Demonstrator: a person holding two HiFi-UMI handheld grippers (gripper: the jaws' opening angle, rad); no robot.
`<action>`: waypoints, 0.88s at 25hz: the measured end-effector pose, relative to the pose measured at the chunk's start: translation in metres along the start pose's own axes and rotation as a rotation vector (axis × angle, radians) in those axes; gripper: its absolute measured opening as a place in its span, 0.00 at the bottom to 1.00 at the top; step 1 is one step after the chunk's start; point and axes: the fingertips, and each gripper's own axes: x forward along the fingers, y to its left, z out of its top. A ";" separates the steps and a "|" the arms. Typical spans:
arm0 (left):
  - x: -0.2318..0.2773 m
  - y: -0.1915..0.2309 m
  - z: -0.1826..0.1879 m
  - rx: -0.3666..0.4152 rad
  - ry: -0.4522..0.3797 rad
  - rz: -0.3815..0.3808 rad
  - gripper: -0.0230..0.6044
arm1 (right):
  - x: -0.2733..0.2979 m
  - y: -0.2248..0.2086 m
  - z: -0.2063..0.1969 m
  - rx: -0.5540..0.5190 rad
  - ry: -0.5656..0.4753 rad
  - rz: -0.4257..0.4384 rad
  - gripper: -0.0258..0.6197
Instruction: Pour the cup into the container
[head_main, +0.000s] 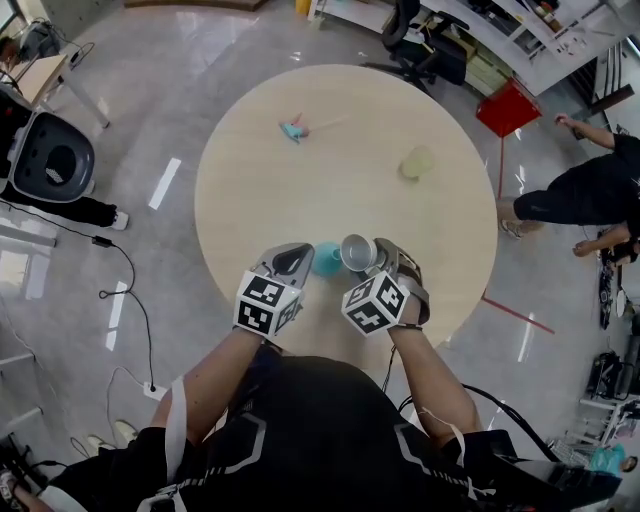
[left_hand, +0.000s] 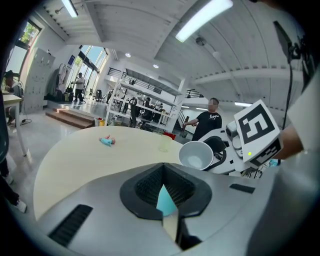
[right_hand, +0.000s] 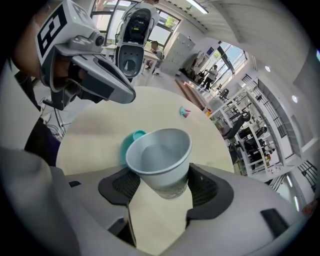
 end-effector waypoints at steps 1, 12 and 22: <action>0.000 0.000 0.000 0.000 0.001 -0.002 0.04 | 0.000 0.000 0.000 -0.009 0.006 -0.004 0.51; 0.004 -0.003 -0.005 0.001 0.009 -0.017 0.04 | 0.002 -0.003 -0.003 -0.071 0.047 -0.049 0.51; 0.005 -0.003 -0.009 -0.006 0.018 -0.022 0.04 | 0.004 -0.005 0.000 -0.111 0.059 -0.071 0.51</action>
